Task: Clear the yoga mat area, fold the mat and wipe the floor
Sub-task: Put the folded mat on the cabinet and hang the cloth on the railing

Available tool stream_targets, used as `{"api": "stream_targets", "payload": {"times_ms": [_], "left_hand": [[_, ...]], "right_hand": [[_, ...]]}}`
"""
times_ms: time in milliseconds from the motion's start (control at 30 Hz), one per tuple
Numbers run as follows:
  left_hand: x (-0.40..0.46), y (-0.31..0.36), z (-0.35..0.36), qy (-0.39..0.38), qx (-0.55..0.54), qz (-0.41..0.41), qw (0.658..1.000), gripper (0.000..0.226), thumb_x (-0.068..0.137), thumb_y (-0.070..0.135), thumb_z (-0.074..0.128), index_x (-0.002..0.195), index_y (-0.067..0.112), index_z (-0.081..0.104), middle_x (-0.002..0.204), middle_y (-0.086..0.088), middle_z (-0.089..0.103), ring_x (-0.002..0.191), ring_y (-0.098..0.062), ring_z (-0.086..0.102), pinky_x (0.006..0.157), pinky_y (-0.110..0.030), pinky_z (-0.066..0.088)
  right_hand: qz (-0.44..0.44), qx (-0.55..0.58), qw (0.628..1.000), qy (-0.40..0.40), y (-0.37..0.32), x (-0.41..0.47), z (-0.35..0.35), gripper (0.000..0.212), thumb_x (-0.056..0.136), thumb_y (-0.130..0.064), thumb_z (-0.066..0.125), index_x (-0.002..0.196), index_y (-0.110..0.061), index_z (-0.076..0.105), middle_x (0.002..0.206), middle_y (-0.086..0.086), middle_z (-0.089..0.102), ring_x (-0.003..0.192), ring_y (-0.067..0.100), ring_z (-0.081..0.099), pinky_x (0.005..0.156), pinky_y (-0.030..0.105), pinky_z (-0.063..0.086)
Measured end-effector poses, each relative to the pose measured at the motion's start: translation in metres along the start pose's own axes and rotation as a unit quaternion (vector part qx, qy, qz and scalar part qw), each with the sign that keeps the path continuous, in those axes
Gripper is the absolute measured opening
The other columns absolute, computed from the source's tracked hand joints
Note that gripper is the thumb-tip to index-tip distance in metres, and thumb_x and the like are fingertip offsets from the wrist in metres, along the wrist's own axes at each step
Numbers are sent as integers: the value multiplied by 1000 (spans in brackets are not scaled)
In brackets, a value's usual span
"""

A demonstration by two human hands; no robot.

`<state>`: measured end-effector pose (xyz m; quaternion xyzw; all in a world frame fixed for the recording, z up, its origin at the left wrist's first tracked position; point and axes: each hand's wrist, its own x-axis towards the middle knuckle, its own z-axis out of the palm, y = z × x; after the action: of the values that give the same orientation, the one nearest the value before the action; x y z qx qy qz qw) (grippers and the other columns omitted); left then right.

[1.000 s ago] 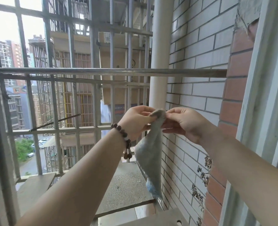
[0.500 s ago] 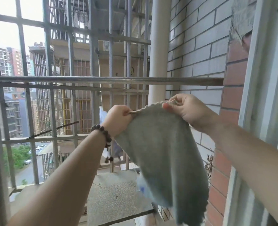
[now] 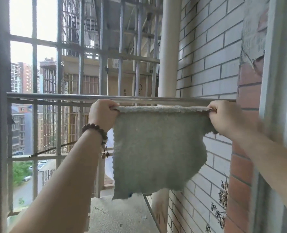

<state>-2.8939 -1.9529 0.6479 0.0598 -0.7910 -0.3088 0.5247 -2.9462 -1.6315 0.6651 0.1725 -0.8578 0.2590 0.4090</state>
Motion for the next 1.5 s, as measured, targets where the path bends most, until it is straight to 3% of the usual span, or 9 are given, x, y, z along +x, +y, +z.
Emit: {"api": "stream_targets", "payload": {"times_ms": [200, 400, 567, 667, 833, 933, 1100, 1300, 1500], "left_hand": [[8, 9, 4, -13, -373, -274, 886, 7, 90, 0, 62, 87, 0, 69, 61, -8, 70, 52, -17, 67, 52, -25, 57], [46, 5, 15, 78, -414, -194, 886, 33, 86, 30, 73, 78, -3, 70, 70, -14, 72, 74, -31, 73, 76, -37, 60], [106, 1, 23, 140, -340, -139, 920, 55, 81, 48, 67, 75, -6, 64, 74, -27, 67, 75, -45, 68, 75, -55, 57], [130, 10, 25, 111, -279, -123, 946, 36, 85, 39, 60, 82, 5, 72, 74, -16, 70, 67, -33, 68, 68, -36, 59], [131, 15, 30, -125, 88, 3, 988, 56, 90, 22, 64, 142, 17, 43, 138, -7, 48, 117, -25, 54, 98, -34, 46], [126, 14, 18, -30, 120, 51, 991, 41, 91, 20, 63, 131, 15, 57, 132, -10, 55, 116, -25, 54, 97, -34, 43], [117, -2, 15, -159, 148, 84, 973, 26, 89, 13, 66, 115, 15, 70, 124, -2, 64, 113, -20, 60, 97, -25, 44], [108, -17, 38, -124, 84, 61, 987, 22, 85, 23, 72, 106, 18, 74, 109, 0, 70, 90, -9, 58, 85, -20, 42], [121, 1, 49, -43, 62, 52, 996, 14, 88, 20, 67, 97, 13, 76, 96, -2, 68, 95, -20, 62, 81, -22, 42]], "right_hand": [[170, 443, 880, 11, -11, 14, 22, 21, 95, 0, 50, 82, -10, 63, 78, 11, 63, 43, 24, 64, 43, 30, 55], [138, 479, 865, 49, -27, 49, 25, 32, 96, 3, 44, 75, -13, 61, 74, 8, 65, 58, 24, 69, 71, 41, 60], [89, 422, 898, 83, -45, 87, 21, 30, 92, -11, 45, 73, -19, 66, 72, 5, 69, 76, 33, 70, 77, 50, 57], [80, 381, 919, 58, -52, 115, 27, 27, 80, -22, 44, 68, -16, 67, 77, 10, 69, 87, 39, 66, 78, 50, 55], [17, 86, 987, -135, -55, 129, 32, 62, 94, -33, 53, 149, -26, 25, 147, 6, 40, 130, 27, 42, 106, 35, 36], [-43, 11, 996, -78, -56, 125, 28, 49, 90, -37, 61, 134, -20, 50, 132, 12, 54, 118, 26, 50, 94, 31, 39], [-85, -70, 976, -187, -54, 114, 21, 17, 82, -30, 73, 95, -18, 72, 75, -10, 59, 82, 14, 56, 75, 23, 40], [-86, -23, 988, -130, -39, 117, 36, 5, 83, -16, 72, 79, -18, 73, 69, -10, 59, 68, 2, 52, 57, 18, 37], [-81, -20, 996, -26, -36, 129, 47, 10, 88, -17, 64, 79, -21, 65, 82, 1, 64, 84, 22, 59, 76, 29, 46]]}}
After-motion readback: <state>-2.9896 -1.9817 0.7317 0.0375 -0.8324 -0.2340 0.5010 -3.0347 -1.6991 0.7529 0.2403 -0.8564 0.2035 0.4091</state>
